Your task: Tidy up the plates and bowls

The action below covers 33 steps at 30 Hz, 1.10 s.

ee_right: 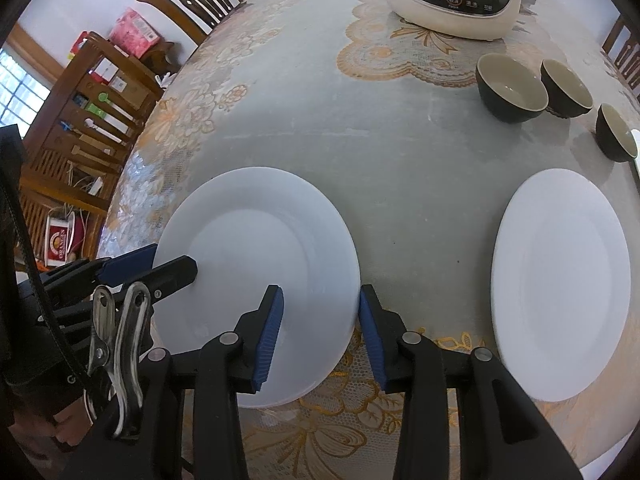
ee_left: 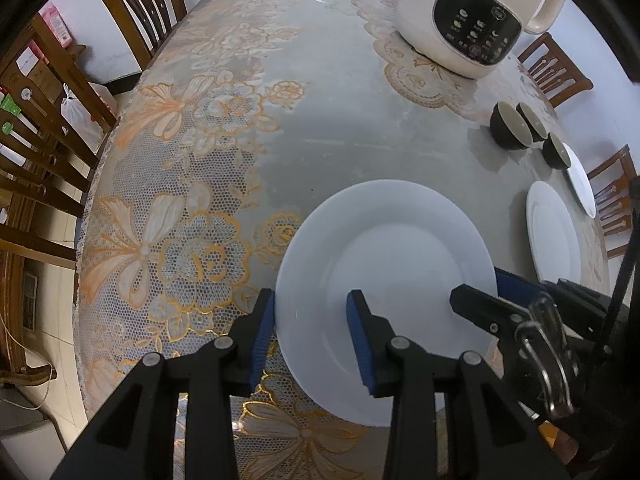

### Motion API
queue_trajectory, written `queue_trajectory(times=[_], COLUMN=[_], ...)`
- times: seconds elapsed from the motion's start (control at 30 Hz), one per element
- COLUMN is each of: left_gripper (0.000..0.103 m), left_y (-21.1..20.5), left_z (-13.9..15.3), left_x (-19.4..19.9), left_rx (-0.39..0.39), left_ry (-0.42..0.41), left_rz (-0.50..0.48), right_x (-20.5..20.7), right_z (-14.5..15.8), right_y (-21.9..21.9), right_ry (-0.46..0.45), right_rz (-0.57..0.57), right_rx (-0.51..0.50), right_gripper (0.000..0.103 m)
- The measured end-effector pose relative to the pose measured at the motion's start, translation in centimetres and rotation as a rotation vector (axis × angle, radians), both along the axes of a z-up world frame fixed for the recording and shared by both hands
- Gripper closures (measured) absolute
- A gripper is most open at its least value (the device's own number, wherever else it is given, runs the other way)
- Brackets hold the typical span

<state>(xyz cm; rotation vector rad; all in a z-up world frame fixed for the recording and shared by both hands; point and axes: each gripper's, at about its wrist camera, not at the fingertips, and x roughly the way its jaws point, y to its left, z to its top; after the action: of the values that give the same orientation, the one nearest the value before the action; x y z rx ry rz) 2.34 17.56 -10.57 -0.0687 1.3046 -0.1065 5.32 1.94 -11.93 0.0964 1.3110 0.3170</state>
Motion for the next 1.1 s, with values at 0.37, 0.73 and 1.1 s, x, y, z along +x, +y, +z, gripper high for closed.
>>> queue_trajectory(times=[0.37,0.73,1.1], left_gripper=[0.044,0.043,0.043], left_y=[0.0,-0.6,-3.4], left_z=[0.8,2.0,3.8], left_x=[-0.7,-1.4,-2.0], left_rx=[0.036,0.041,0.039], left_ry=[-0.019,-0.036,-0.057], left_rz=[-0.008,0.016,0.028], right_x=[-0.5,-1.4,-2.3], right_z=[0.3,2.0,4.1], right_y=[-0.8,-1.5,-4.2], right_ry=[0.002,-0.041,-0.084], right_rz=[-0.051,-0.011,0.024], right_rx=[0.040,0.055,0.034], right_gripper=[0.062,0.061,0.061])
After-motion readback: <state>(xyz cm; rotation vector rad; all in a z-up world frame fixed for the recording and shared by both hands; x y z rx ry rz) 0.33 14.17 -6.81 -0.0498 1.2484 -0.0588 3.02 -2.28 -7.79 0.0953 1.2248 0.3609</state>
